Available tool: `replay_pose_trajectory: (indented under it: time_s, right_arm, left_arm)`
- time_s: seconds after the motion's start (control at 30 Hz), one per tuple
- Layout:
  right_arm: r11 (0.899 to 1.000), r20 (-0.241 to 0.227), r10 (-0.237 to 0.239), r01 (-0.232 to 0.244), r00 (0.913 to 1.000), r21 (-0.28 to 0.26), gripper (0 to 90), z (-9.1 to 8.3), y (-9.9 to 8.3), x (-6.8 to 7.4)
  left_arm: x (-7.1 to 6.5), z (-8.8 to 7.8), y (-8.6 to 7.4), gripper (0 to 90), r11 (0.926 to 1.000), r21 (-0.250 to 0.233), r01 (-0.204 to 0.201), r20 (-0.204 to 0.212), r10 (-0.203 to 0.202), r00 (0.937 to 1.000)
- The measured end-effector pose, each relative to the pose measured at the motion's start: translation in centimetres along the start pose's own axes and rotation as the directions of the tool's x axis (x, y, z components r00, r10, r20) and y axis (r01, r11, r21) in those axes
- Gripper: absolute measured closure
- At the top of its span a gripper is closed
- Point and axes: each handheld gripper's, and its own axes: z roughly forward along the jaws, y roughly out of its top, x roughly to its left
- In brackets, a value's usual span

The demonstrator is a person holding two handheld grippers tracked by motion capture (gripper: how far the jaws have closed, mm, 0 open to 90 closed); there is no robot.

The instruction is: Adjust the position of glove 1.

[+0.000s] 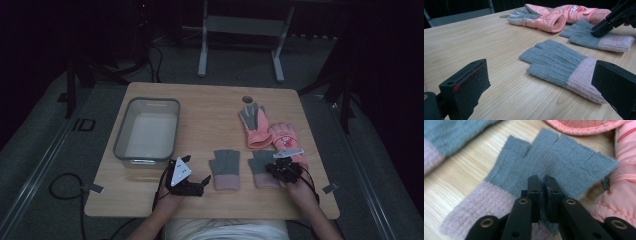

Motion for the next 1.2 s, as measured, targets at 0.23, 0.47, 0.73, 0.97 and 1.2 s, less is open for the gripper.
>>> replay_pose_trajectory:
  time_s: [0.23, 0.47, 0.73, 0.97, 1.2]
  right_arm:
    - [0.996, -0.007, 0.034, -0.035, 0.9994, -0.086, 86.1, -3.0, 2.6, 1.9]
    - [0.984, -0.077, 0.029, -0.042, 0.9966, -0.175, 86.1, -4.9, 6.4, 4.4]
    - [0.987, -0.165, -0.015, -0.012, 0.9861, -0.162, 86.1, -3.0, 8.7, 8.1]
    - [0.995, -0.203, -0.020, 0.000, 0.9790, -0.099, 86.0, -0.4, 8.3, 9.3]
    - [0.999, -0.221, -0.013, 0.006, 0.9751, -0.035, 85.9, 1.8, 7.2, 9.4]
  left_arm:
    - [0.0, 0.0, 0.0, 0.8, 1.0000, 0.000, -0.001, -0.002, 0.001, 1.0000]
    - [-0.1, -0.1, 0.0, 0.9, 0.9999, -0.009, -0.009, 0.007, 0.009, 0.9999]
    - [0.0, -0.1, -0.1, 0.8, 0.9999, -0.012, 0.000, 0.020, 0.000, 0.9998]
    - [0.0, -0.1, 0.0, 0.8, 0.9999, -0.011, -0.002, 0.021, 0.002, 0.9998]
    - [0.0, -0.1, 0.0, 0.8, 1.0000, -0.007, 0.003, 0.020, -0.003, 0.9998]
